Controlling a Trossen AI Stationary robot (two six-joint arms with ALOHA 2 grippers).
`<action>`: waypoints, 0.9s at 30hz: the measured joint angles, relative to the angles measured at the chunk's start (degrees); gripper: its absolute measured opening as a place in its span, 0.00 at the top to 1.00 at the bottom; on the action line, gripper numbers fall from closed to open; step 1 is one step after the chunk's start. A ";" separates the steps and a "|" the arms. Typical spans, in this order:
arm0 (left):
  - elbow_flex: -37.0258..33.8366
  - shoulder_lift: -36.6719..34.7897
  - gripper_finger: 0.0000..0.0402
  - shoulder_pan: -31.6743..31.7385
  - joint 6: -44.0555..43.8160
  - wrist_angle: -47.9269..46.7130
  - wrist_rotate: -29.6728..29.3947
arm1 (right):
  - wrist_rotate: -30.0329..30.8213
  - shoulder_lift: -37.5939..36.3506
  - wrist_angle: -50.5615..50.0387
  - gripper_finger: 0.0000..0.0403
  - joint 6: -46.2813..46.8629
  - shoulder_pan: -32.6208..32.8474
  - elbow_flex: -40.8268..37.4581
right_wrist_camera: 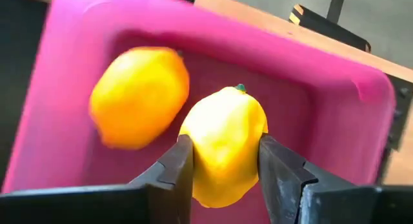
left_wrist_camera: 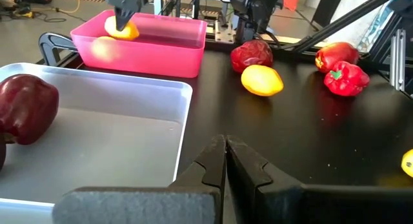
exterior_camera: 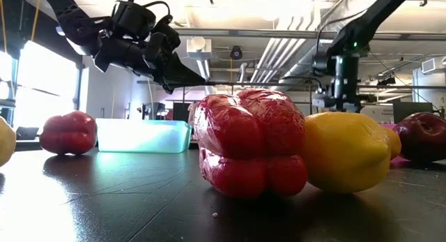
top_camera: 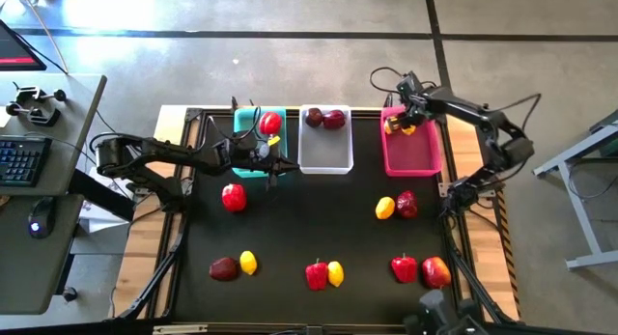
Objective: Sort produce into baskets
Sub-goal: Put the lemon into the pink bin, then put the bell pepper into the green bin
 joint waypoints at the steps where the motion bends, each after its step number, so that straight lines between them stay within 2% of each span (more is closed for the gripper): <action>1: 0.01 0.00 1.00 0.00 0.00 0.00 0.00 | -0.01 0.95 0.88 0.69 0.03 -0.44 0.00; 6: 0.01 0.00 1.00 0.00 -0.02 0.00 0.00 | 0.29 4.49 3.62 0.69 -0.73 -1.83 0.00; 8: 0.01 0.00 1.00 0.00 -0.43 0.00 0.00 | 2.40 5.03 3.86 0.66 -1.08 -1.83 0.00; 13: 0.02 0.00 1.00 0.00 -1.38 -0.04 0.00 | 7.24 4.09 3.93 0.50 -2.42 -0.90 0.29; 16: 0.02 0.00 1.00 -0.04 -1.36 -0.02 0.00 | 7.32 2.37 3.80 0.40 -3.63 -0.52 0.70; 19: 0.02 0.00 1.00 -0.04 -1.36 -0.02 0.00 | 7.20 -0.06 3.82 0.35 -4.38 0.34 0.72; 23: 0.02 0.00 1.00 -0.04 -1.36 -0.02 0.00 | 6.99 -4.00 2.22 0.37 -4.39 2.62 0.74; 27: 0.02 0.00 1.00 -0.04 -1.36 -0.03 0.01 | 7.01 -8.00 -2.33 0.50 -2.90 7.83 0.76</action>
